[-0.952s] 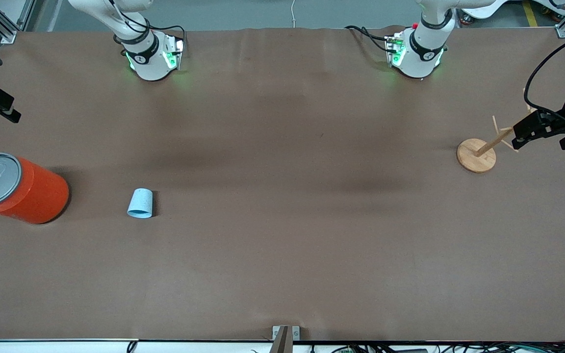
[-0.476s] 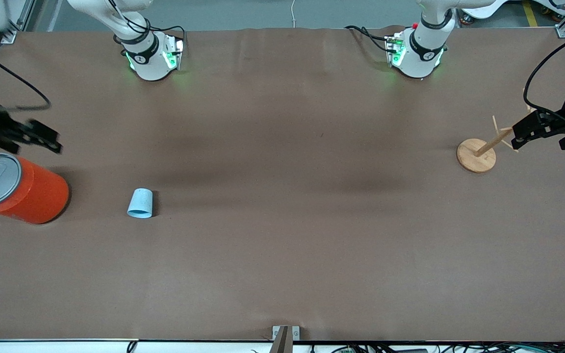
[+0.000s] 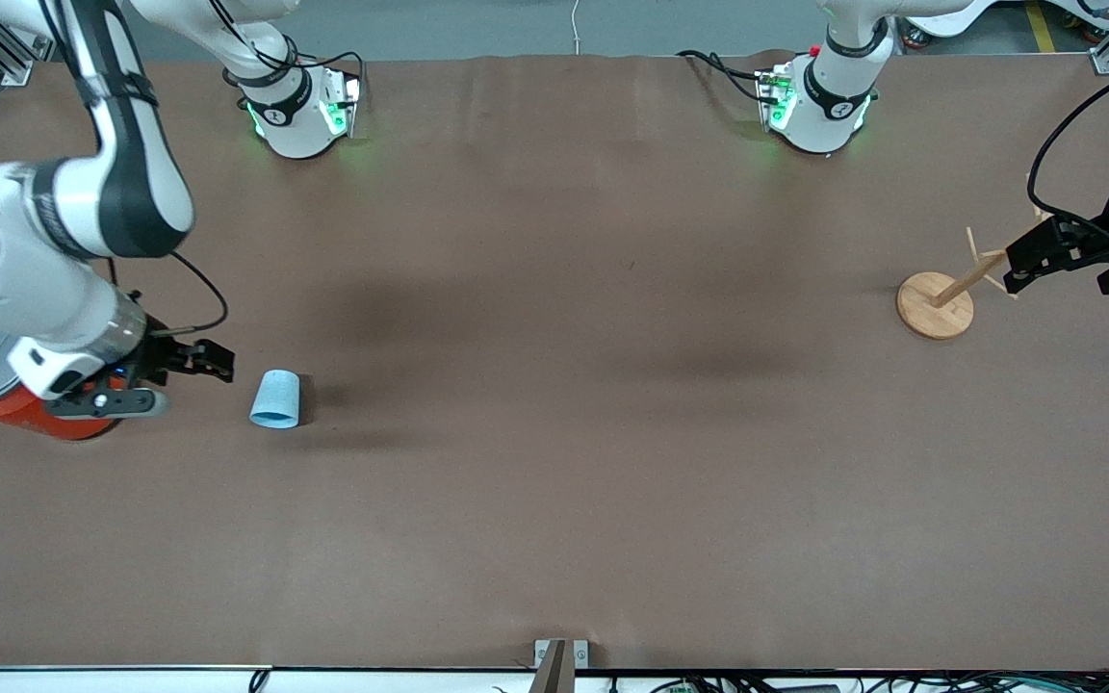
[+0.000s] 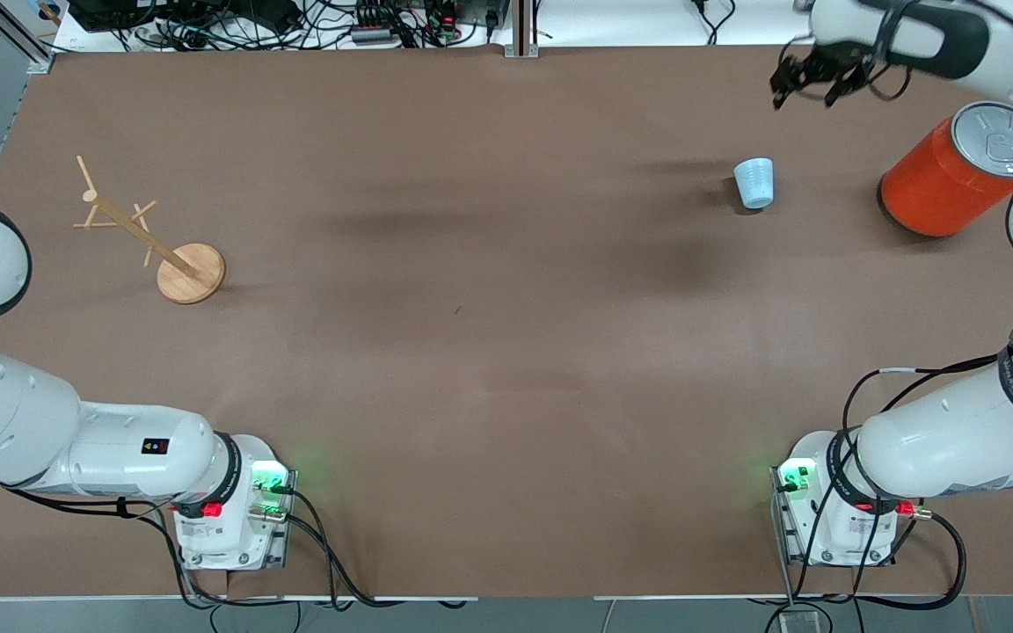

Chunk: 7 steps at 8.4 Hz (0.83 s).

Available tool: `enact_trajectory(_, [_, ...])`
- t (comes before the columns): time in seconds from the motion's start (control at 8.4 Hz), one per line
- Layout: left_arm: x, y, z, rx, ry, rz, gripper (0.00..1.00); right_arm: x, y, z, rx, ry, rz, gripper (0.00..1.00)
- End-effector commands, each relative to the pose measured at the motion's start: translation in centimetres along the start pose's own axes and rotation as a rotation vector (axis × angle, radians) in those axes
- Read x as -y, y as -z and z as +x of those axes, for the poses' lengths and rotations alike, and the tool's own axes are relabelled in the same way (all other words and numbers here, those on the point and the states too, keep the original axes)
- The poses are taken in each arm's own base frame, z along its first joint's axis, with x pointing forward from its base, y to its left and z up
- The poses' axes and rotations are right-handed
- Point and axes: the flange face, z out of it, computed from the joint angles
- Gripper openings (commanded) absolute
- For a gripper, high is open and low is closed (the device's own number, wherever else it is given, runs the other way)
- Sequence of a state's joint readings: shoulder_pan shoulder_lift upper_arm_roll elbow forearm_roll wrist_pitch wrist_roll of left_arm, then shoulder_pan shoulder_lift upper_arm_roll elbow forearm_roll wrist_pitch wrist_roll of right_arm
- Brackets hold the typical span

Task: Flip cup
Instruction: 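Reach the right gripper down over the light-blue cup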

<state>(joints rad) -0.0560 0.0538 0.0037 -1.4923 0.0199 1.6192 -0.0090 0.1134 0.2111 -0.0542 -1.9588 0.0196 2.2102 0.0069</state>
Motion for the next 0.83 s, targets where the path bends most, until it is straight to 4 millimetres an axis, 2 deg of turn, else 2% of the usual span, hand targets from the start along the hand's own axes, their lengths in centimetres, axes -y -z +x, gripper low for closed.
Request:
enact_trajectory(0.0, [-0.1,0.5,0.1,0.002,0.004,0.010,1.00,1.3,-5.4,-2.2,-0.027,0.025,0.005,1.00])
enact_trajectory(0.12, [0.0,0.5,0.1,0.002,0.007,0.009,1.00,1.6,-8.6,-2.2,-0.026,0.037,0.000,1.00])
enact_trajectory(0.24, [0.1,0.5,0.1,0.002,0.008,0.009,1.00,1.9,-11.0,-2.3,-0.008,0.054,-0.006,1.00])
enact_trajectory(0.71, [-0.1,0.4,0.1,0.004,0.007,0.009,1.00,1.2,-14.8,-2.4,-0.006,0.050,-0.012,1.00])
